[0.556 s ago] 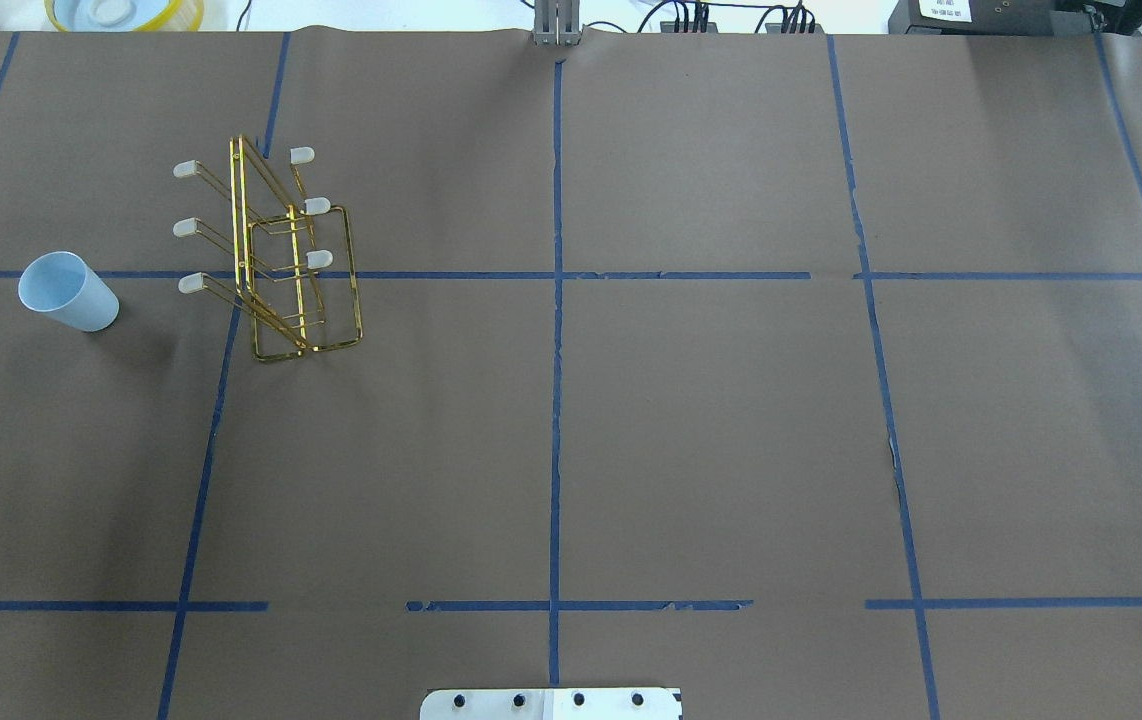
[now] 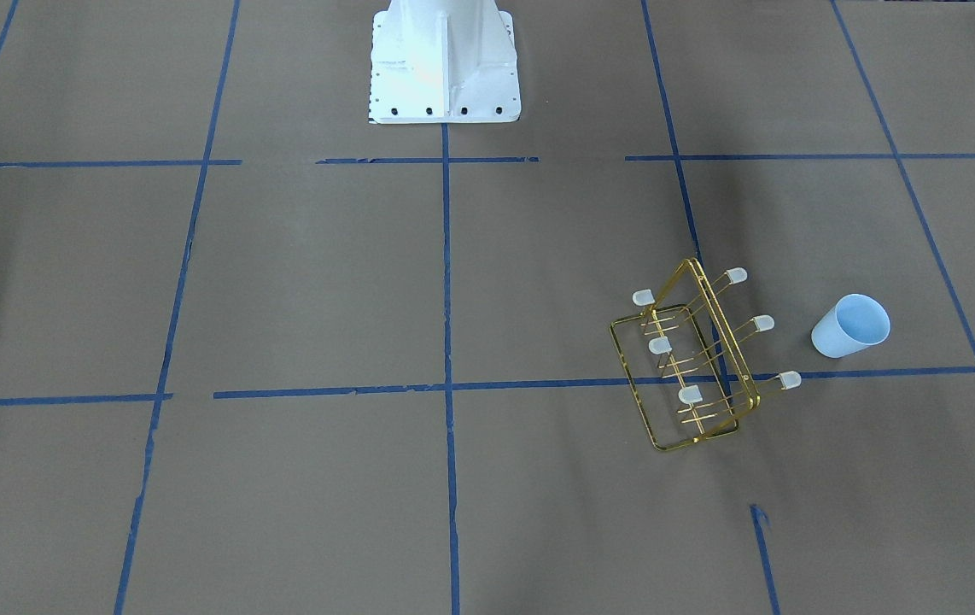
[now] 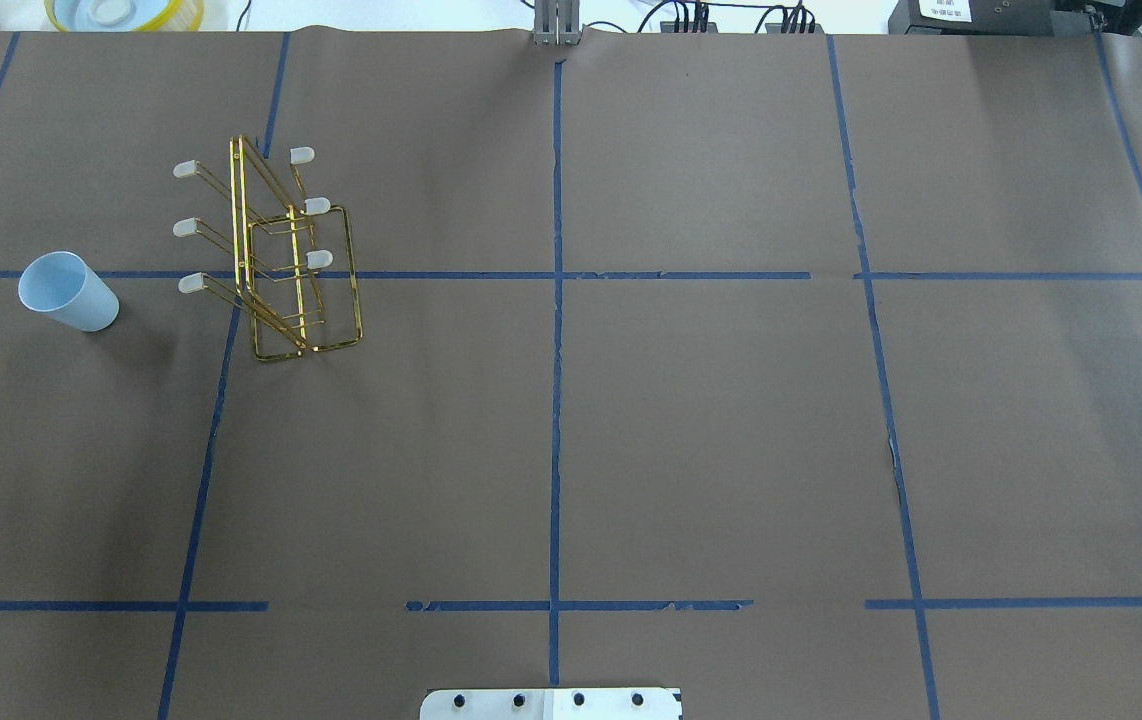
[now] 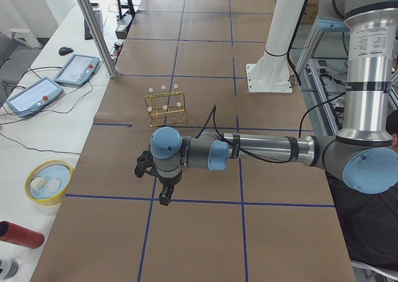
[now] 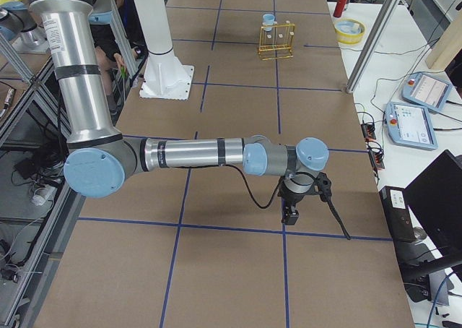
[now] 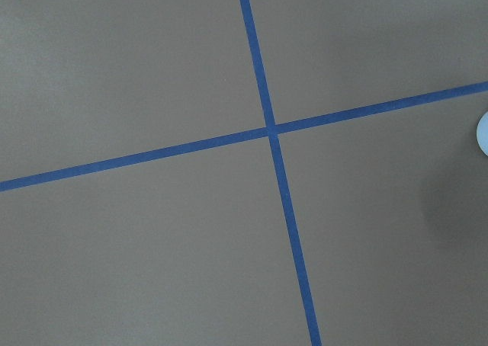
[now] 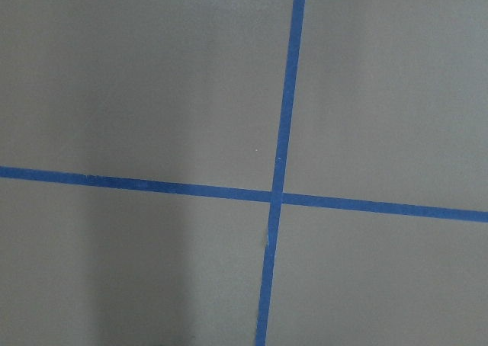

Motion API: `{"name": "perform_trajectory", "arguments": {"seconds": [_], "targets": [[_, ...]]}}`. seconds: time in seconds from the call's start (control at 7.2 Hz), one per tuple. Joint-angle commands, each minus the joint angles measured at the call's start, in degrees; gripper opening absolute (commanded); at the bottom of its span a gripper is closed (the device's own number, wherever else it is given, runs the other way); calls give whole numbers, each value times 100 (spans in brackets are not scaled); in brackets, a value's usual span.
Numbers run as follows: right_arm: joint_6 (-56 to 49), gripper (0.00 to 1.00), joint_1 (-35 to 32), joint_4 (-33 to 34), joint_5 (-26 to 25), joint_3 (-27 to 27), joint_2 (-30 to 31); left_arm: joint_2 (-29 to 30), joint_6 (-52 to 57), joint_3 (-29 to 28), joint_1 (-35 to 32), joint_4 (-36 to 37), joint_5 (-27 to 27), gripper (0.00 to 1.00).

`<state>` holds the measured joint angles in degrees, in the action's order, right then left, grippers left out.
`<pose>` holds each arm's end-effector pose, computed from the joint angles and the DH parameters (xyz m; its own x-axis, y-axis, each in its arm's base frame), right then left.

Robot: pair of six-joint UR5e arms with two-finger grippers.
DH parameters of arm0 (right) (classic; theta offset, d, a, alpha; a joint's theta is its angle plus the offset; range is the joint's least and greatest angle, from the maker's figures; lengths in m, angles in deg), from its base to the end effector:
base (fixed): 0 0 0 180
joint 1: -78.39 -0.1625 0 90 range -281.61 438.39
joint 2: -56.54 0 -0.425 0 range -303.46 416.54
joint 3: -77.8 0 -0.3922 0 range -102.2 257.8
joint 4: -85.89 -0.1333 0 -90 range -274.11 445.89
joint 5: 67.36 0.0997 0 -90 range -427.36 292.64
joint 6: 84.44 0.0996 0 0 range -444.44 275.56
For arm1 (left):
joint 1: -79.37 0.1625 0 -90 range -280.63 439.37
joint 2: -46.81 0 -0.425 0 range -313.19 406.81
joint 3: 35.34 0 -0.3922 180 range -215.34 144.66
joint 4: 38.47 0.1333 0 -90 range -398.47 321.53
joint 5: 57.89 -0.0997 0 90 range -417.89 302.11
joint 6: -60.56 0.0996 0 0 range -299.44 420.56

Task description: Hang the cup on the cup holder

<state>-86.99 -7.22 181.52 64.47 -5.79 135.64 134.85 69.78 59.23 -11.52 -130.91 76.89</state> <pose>0.0231 -0.5730 0.6253 0.7398 -0.0881 0.6670 0.1096 0.9939 0.0098 -0.0706 -0.4818 0.6310 0.7040 0.2099 -0.6785 -0.0986 0.9750 0.1993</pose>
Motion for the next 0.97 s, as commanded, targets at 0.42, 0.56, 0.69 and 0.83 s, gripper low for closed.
{"name": "perform_trajectory", "arguments": {"seconds": [0.42,0.56,0.69,0.83], "targets": [[0,100,0,0,0,0,0,56,-51,71,10,-159,13,100],[0,100,0,0,0,0,0,65,-51,45,10,-168,4,100],[0,100,0,0,0,0,0,109,-34,88,18,-142,-39,100],[9,100,0,0,0,0,0,152,-60,97,18,-125,4,100]]}}
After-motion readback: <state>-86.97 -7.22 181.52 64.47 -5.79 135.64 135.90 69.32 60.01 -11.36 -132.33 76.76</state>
